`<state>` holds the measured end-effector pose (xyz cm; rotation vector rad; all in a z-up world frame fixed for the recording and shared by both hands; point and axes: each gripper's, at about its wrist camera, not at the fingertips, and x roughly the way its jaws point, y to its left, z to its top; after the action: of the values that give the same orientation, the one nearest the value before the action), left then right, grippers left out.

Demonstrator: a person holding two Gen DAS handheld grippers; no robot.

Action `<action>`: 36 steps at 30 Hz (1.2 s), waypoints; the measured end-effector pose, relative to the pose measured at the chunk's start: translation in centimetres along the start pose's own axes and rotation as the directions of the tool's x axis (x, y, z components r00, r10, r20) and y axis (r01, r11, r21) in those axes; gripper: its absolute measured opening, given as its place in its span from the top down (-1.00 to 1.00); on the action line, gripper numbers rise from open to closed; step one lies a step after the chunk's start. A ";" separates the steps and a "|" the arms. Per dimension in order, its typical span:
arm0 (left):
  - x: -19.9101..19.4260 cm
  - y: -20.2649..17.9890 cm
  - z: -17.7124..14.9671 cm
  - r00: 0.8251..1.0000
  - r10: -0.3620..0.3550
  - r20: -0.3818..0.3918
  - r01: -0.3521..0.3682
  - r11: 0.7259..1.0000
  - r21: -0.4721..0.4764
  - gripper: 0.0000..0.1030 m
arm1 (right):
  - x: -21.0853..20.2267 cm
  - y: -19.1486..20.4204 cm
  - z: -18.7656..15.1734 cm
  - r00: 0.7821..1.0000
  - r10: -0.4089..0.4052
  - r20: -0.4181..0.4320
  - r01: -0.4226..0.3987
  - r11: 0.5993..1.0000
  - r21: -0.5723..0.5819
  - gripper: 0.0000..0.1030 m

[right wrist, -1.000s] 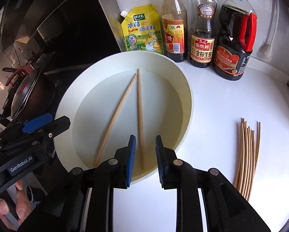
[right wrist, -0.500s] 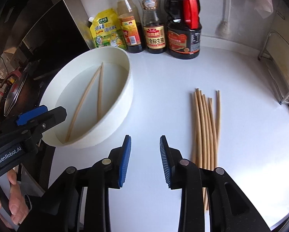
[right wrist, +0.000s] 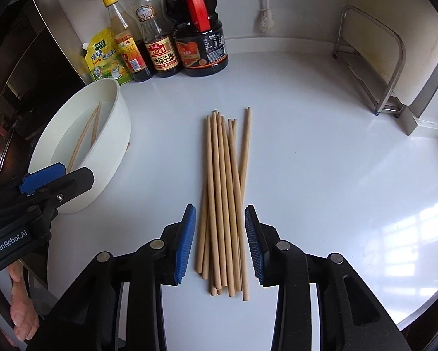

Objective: Organize utensils
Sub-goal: 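Move the open right tool back to the chopstick pile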

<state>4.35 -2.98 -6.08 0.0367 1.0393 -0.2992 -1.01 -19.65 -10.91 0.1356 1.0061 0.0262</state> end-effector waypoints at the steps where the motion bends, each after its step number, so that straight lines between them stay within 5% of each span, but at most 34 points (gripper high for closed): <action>1: 0.2 -0.3 -0.1 1.000 -0.001 -0.004 0.001 1.000 0.002 -0.21 | 0.0 -0.4 -0.1 1.000 -0.003 -0.001 0.003 1.000 0.000 0.33; 20: 4.0 -4.5 -1.3 0.998 -0.003 -0.057 0.003 1.000 0.002 -0.31 | 2.5 -6.4 -1.3 0.998 -0.037 -0.047 0.039 0.999 0.026 0.06; 36: 6.3 -4.7 -2.1 0.996 0.009 -0.084 -0.011 1.000 -0.020 -0.31 | 4.8 -6.6 -0.8 0.998 -0.007 -0.067 0.007 1.000 0.003 0.02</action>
<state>4.30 -8.56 -12.01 0.0358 1.1247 -0.2795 0.58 -25.70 -16.22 0.1347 1.0738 0.0225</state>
